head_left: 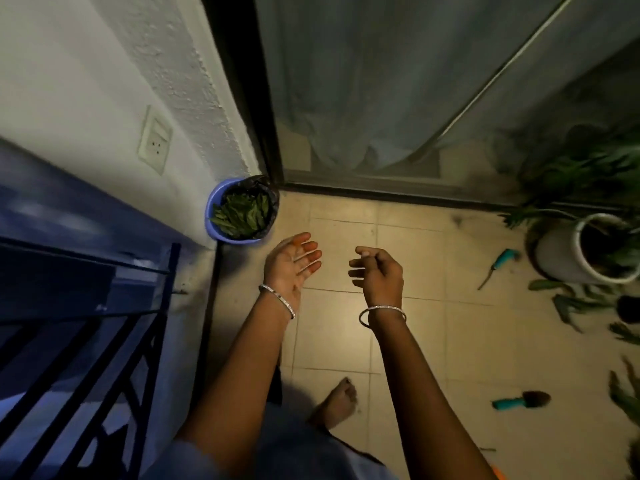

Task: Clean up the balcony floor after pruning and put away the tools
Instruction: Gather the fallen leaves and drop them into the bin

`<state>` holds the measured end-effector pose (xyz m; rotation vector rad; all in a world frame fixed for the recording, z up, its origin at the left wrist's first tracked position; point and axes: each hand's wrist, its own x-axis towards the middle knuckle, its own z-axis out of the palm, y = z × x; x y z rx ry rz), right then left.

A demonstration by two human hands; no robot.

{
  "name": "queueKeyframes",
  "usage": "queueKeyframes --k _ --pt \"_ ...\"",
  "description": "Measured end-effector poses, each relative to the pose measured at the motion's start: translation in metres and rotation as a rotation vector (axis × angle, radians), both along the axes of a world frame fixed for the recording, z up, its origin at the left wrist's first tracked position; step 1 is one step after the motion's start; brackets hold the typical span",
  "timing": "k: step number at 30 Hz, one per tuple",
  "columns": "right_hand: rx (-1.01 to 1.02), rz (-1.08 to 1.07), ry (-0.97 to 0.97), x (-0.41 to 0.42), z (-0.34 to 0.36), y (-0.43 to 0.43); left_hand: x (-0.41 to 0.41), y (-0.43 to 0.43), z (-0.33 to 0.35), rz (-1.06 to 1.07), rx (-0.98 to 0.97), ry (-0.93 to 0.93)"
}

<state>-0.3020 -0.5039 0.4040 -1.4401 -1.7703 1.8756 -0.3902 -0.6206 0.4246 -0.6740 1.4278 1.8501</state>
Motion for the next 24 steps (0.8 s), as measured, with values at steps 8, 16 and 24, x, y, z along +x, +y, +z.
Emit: queueKeyframes --k 8,16,24 --pt "0.054 -0.208 0.074 0.147 0.127 0.052 0.111 0.065 0.133 -0.286 0.068 0.112" --pt "0.121 -0.459 0.131 0.273 0.213 0.101 0.226 0.147 0.214 -0.623 0.144 0.172" --pt "0.195 -0.757 0.173 0.383 0.269 0.153 0.316 0.227 0.255 -0.930 0.183 0.195"
